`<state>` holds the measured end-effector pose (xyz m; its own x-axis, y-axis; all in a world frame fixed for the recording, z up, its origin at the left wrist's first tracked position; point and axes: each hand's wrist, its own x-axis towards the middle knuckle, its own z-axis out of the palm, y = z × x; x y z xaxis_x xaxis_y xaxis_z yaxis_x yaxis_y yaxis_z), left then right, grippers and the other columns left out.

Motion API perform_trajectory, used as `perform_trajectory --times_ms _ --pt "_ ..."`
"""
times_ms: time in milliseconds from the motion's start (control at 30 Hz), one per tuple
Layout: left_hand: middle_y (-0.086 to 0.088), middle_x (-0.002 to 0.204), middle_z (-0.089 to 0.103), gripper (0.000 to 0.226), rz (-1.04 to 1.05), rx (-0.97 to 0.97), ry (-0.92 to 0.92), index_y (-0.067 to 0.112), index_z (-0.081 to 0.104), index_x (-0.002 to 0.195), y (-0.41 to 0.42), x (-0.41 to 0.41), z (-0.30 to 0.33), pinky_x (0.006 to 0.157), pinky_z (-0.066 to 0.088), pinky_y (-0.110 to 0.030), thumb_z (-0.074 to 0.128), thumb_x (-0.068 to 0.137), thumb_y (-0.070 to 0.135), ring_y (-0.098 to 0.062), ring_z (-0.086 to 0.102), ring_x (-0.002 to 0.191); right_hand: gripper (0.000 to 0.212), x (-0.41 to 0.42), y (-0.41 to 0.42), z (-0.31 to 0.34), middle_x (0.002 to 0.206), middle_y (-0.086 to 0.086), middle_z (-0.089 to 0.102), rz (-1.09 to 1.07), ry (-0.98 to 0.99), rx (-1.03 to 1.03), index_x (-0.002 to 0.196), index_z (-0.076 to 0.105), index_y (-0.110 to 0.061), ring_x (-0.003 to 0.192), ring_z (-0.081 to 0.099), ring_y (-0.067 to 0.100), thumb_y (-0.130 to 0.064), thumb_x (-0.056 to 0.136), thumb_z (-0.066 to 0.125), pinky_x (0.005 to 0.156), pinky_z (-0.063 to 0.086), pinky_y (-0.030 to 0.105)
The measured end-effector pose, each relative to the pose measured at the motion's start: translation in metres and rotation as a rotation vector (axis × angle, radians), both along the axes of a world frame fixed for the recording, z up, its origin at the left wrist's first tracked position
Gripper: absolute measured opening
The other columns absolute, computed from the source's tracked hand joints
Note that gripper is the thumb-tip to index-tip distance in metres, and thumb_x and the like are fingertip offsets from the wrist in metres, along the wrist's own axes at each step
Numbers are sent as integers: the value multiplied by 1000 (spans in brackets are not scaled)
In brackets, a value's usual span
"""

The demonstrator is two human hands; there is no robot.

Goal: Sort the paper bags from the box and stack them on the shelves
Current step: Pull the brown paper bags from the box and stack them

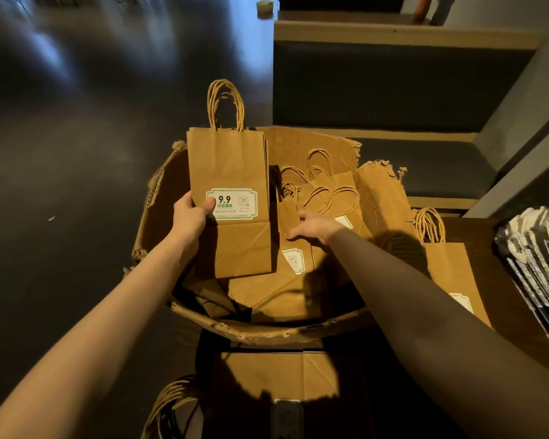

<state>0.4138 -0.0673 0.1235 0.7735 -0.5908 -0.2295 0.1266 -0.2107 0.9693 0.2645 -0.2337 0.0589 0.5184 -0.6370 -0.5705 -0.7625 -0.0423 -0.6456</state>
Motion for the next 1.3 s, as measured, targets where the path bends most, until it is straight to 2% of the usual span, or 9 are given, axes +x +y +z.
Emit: perform_trajectory --times_ms 100,200,400,500,600,733,900,1067,1300 --pt "-10 118 63 30 5 0 2 6 50 127 0 2 0 76 50 -25 47 97 8 -17 61 97 96 10 -1 -17 144 13 39 -12 -79 16 144 32 -22 130 40 33 -24 63 83 107 37 50" --pt "-8 116 63 29 10 -2 -3 7 52 125 -1 2 -1 71 49 -20 47 97 9 -17 61 98 81 13 10 -7 143 15 38 -87 -193 88 144 30 -17 128 40 30 -10 76 75 104 38 40" --pt "-8 118 62 30 41 -12 17 7 50 127 0 4 0 86 48 -30 48 97 8 -18 59 102 70 15 28 9 93 5 47 -143 -177 311 143 21 2 87 52 14 -11 88 63 58 46 15" --pt "-8 118 62 30 58 -9 26 7 50 127 1 5 -1 80 48 -26 47 97 9 -16 60 98 62 9 43 9 120 13 44 -21 -57 221 139 32 0 116 45 26 -12 88 64 89 44 31" --pt "-7 117 62 32 75 -11 37 7 48 129 2 5 -1 70 47 -19 47 97 9 -14 58 96 68 12 49 -1 137 15 41 -32 -16 64 139 32 -2 128 40 31 -12 83 70 98 40 36" --pt "-8 120 61 33 92 -3 54 6 48 130 3 5 -1 82 45 -27 48 97 10 -15 57 99 71 13 44 6 120 11 46 10 -19 -5 139 35 -2 118 45 26 -14 81 73 88 42 34" --pt "-10 123 61 34 90 2 85 6 48 131 7 7 -2 95 47 -36 47 97 11 -21 58 109 79 -3 15 54 142 11 42 36 -66 -98 142 32 -6 128 42 29 -17 78 76 104 38 38" --pt "-12 124 60 34 76 -12 98 5 47 131 8 2 0 85 46 -31 47 98 11 -20 58 103 40 -37 3 109 112 6 60 -73 -237 -106 121 53 -7 101 56 20 -2 83 66 85 48 31" --pt "-17 122 60 33 70 -14 179 1 47 130 10 1 -1 81 48 -32 45 98 10 -23 59 98 36 -65 10 143 98 -5 61 -293 -550 -84 117 52 -16 88 58 10 -6 85 65 77 46 28"
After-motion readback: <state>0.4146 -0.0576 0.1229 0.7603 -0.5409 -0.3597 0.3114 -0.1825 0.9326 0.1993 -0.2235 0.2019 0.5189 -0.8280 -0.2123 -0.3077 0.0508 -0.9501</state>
